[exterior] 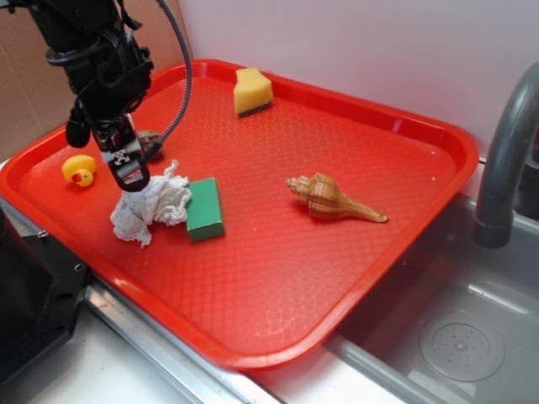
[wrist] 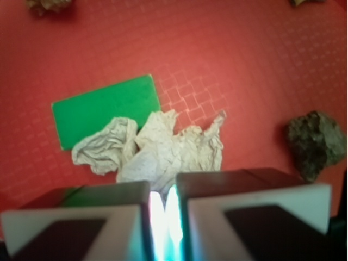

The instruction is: Grab the white paper.

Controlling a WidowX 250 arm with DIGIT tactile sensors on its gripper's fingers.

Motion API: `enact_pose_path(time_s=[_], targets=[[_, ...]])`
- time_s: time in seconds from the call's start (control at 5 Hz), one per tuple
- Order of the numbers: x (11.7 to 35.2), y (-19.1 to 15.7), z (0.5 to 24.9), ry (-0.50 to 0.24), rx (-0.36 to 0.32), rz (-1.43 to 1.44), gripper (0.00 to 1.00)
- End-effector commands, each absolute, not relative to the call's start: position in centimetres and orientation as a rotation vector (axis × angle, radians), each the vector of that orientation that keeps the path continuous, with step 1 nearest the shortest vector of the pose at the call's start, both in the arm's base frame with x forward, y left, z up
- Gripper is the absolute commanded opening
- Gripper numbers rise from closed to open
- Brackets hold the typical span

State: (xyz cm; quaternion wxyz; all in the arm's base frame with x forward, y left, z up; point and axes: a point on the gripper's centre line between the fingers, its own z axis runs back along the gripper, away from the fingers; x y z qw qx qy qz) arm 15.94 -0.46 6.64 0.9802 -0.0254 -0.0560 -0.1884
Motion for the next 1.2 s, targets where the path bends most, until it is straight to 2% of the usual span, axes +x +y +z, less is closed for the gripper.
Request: enact_pose_path(time_s=[0.0,0.2,0.4,0.6,0.8,1.0], targets=[[15.9,-1.3,6.4,-0.155,-0.108,-0.489,1.00],[15.4,-2.5,4.7,-0.158,-0.090,-0.544,1.00],[15.7,-2.3,3.7,-0.135,-0.090,-0.535,1.00],[15.8,-2.2,1.4,-0.060,-0.083,-0.534,1.00],[16.1,-1.5,0.9,-0.034,-0.044,-0.467,0.37],[16.7,-1.0,1.8,-0.048,-0.034,-0.428,0.00]])
